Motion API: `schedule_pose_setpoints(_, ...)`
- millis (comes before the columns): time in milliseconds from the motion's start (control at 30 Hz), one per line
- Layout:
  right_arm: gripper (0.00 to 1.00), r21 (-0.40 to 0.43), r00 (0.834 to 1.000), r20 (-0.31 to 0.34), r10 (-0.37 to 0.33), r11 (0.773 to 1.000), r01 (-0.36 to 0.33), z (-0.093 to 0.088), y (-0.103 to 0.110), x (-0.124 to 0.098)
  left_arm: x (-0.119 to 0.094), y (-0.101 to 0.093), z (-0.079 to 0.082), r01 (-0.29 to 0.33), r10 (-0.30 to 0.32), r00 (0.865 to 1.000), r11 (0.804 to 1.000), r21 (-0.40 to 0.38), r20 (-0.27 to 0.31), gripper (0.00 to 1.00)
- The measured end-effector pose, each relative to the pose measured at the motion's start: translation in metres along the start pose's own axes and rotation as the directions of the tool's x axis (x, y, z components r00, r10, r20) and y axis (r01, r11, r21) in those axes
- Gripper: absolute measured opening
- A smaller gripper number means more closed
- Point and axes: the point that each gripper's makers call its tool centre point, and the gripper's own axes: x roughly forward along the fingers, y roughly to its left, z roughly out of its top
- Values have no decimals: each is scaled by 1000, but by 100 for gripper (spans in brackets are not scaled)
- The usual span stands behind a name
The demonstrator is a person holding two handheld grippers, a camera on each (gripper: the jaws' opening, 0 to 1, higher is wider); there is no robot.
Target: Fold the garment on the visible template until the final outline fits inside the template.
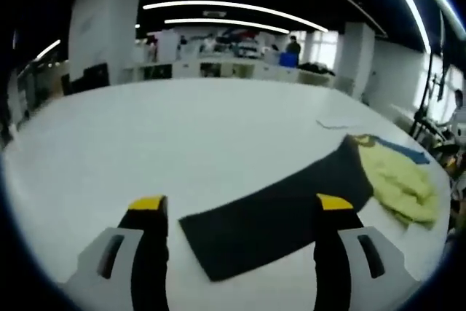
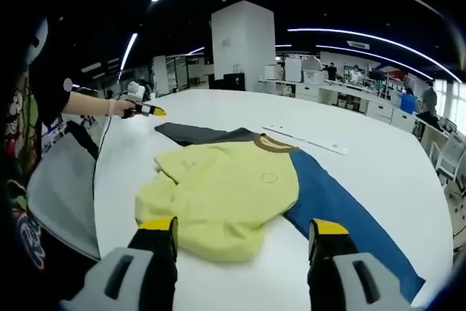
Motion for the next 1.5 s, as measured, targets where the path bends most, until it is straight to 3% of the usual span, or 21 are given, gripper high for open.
schedule_pose_setpoints(100,73,1,1000,3,4,1000,-4,0,1,1,-6,-11,0,0,0,1000,1000,3,5,77)
schedule_pose_setpoints(133,73,5,1000,9,8,1000,-8,1,2,1,-9,-24,0,34,-35,999,999,17,20,76)
schedule_pose_setpoints(333,71,5,1000,18,16,1000,-16,0,2,1,-20,-64,-9,85,-86,996,996,30,16,75)
schedule_pose_setpoints(600,70,-9,999,46,15,1000,-14,3,3,-4,-37,-111,-1,155,-157,986,987,39,54,73)
schedule_pose_setpoints(767,69,1,997,71,17,1000,-18,2,7,-6,-44,-135,-4,181,-184,982,982,58,50,72)
schedule_pose_setpoints(1033,68,25,995,97,18,999,-21,-4,11,-15,-56,-200,-10,284,-288,957,949,139,15,70)
schedule_pose_setpoints(1500,67,63,995,104,10,998,-16,-19,15,-21,-58,-254,-24,383,-383,923,902,198,-40,65)
